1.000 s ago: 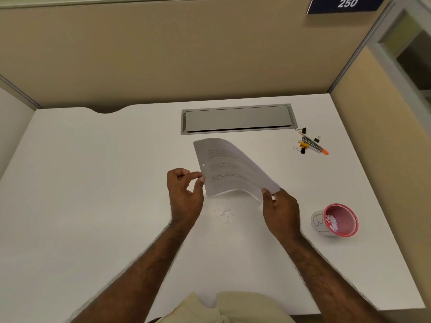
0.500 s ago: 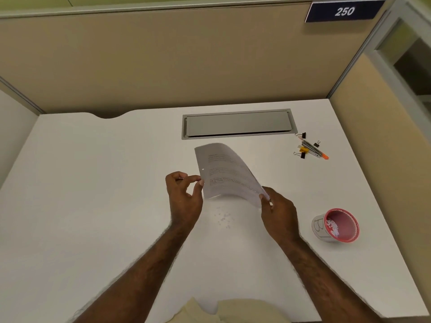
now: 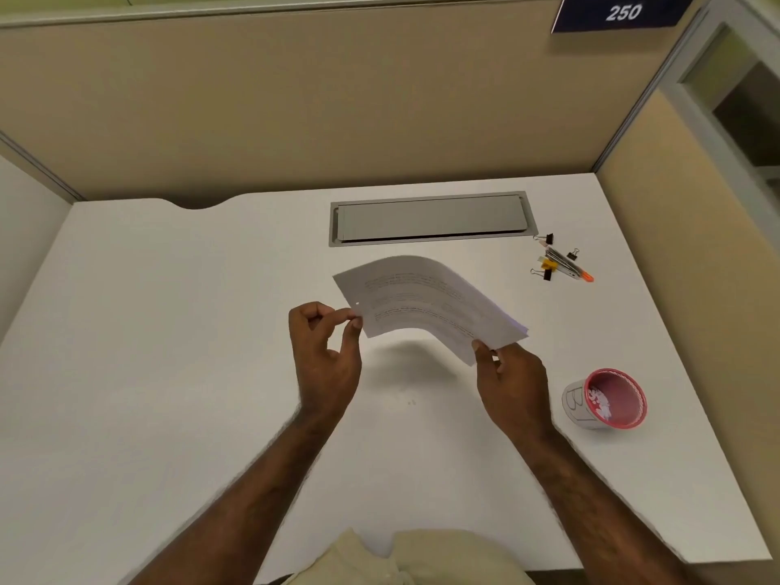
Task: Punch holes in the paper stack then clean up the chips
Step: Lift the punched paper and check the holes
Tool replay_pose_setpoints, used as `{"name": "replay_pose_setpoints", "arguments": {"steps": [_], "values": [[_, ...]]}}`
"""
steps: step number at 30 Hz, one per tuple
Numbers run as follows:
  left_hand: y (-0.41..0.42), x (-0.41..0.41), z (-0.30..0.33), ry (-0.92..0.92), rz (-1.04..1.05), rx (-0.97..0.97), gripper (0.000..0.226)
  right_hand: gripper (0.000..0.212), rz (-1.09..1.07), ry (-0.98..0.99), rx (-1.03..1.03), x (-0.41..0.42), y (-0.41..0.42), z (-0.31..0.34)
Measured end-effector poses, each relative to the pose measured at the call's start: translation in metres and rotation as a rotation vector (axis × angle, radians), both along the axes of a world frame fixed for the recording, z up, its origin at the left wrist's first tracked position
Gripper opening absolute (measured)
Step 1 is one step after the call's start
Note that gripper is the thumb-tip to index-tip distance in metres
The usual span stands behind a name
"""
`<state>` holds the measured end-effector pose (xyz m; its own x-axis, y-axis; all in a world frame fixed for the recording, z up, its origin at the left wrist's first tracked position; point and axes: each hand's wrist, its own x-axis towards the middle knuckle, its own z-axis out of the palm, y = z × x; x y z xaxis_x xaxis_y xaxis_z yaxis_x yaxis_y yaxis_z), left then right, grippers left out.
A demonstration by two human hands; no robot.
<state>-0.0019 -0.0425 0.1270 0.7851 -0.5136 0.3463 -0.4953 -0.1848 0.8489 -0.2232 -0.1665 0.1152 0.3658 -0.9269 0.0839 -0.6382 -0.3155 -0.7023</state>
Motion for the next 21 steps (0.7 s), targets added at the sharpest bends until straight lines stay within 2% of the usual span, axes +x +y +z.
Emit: {"name": "replay_pose_setpoints", "arguments": {"steps": [6,9,12,14,18,21], "values": [[0.040,0.004,0.013,-0.045,0.083,-0.005,0.019,0.020,0.083,-0.122,-0.116,0.005,0.022,0.026],[0.073,0.003,0.008,-0.042,0.138,0.001,0.016,0.040,0.217,-0.160,-0.142,0.004,0.046,0.028],[0.105,0.001,-0.007,-0.002,0.195,0.000,0.016,0.057,0.397,-0.143,-0.182,-0.005,0.071,0.014],[0.118,-0.003,-0.019,0.064,0.186,0.048,0.017,0.065,0.463,-0.088,-0.139,-0.011,0.083,-0.003],[0.135,-0.011,-0.031,0.260,0.061,0.129,0.034,0.046,0.397,0.038,0.004,-0.015,0.095,-0.027],[0.133,-0.006,-0.025,0.107,0.105,0.139,0.048,0.043,0.344,-0.012,-0.015,-0.014,0.094,-0.033]]}}
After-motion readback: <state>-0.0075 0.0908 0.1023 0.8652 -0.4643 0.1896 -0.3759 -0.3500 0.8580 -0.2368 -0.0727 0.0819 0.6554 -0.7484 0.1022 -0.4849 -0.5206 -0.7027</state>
